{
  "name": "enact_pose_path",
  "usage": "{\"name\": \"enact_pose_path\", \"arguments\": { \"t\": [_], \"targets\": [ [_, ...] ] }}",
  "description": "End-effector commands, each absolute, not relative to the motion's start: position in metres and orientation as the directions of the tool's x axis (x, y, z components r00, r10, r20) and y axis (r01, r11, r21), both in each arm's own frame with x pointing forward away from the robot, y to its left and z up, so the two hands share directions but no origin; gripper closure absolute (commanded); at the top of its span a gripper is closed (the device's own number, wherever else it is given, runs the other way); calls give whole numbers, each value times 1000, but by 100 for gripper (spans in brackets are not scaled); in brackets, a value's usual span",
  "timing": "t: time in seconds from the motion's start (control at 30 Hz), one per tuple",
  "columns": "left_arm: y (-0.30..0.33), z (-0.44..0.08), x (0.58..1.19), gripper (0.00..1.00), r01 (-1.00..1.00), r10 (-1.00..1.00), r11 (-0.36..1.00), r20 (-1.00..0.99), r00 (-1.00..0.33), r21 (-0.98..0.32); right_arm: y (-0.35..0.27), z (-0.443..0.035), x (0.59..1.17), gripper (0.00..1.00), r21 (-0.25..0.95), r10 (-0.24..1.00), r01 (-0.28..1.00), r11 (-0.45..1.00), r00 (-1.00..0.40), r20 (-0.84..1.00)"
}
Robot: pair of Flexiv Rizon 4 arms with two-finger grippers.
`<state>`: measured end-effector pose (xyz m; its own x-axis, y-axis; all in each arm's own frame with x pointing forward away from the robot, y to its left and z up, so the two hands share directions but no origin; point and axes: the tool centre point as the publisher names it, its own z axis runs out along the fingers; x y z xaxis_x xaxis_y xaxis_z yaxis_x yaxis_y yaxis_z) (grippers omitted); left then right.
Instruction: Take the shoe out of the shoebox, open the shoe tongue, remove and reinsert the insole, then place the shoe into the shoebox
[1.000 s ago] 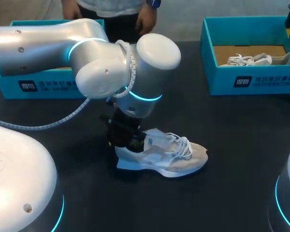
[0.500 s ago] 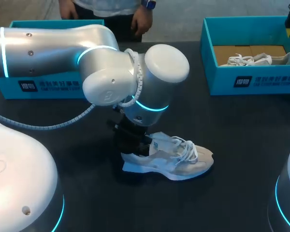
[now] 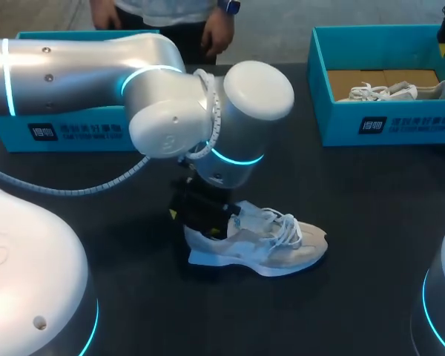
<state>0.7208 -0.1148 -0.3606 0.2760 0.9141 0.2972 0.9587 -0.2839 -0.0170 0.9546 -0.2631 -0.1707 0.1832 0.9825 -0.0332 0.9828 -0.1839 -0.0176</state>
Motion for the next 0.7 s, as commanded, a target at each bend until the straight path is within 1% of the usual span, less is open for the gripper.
{"name": "enact_pose_path", "arguments": {
  "t": [0.03, 0.23, 0.4, 0.6, 0.7],
  "targets": [
    [-94, -328, 719, 0, 966, 943, -260, 217, 252, 10, -263, -171, 954, 0, -16, 982, 983, -185, 184, -35],
    [-79, -290, 724, 0, 987, 983, -162, 95, 160, 9, -263, -171, 954, 0, -16, 982, 983, -185, 184, -35],
    [-66, -263, 721, 0, 997, 997, -71, 22, 72, -43, -263, -171, 954, 0, -16, 982, 983, -185, 184, -35],
    [-50, -243, 715, 0, 994, 999, 32, -39, -37, -101, -263, -171, 954, 0, -16, 982, 983, -185, 184, -35],
    [-41, -238, 712, 0, 984, 989, 123, -71, -133, -131, -263, -171, 954, 0, -16, 982, 983, -185, 184, -35]
  ]
}}
